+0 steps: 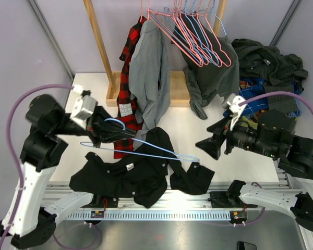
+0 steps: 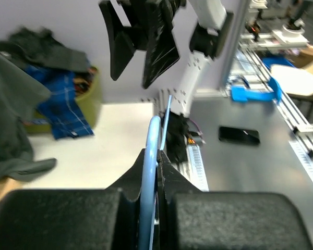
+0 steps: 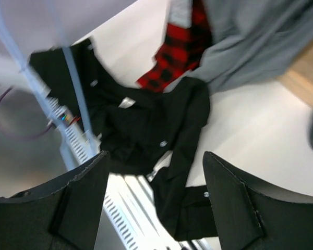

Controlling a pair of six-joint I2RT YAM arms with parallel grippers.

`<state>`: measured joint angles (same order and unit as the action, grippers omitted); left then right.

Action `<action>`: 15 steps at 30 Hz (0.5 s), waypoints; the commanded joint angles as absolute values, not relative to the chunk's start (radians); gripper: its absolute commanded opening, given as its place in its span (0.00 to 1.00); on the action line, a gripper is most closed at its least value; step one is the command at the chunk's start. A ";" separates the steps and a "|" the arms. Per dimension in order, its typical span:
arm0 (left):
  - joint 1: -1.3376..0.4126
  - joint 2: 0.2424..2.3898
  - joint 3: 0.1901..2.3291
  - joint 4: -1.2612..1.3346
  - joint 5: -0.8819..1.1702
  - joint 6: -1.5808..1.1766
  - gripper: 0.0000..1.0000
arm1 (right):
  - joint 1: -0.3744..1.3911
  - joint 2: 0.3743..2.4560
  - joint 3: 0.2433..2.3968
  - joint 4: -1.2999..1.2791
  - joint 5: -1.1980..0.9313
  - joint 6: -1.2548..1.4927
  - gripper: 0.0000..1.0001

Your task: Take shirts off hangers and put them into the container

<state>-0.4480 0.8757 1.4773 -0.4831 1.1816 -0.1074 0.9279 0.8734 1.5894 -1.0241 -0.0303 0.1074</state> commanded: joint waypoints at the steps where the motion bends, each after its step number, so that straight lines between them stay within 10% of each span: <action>1: -0.446 0.954 1.529 -0.594 1.335 -0.012 0.00 | 0.928 0.913 1.611 -1.072 -0.325 0.041 0.78; 15: -0.411 1.072 1.508 -0.293 1.422 -0.244 0.00 | 0.928 1.009 1.523 -1.154 -0.537 0.008 0.78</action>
<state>-0.4168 1.0737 1.4921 -0.4553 1.3479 -0.1352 0.9283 0.9871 1.5410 -1.1221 -0.4946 0.0326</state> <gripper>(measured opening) 0.038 0.777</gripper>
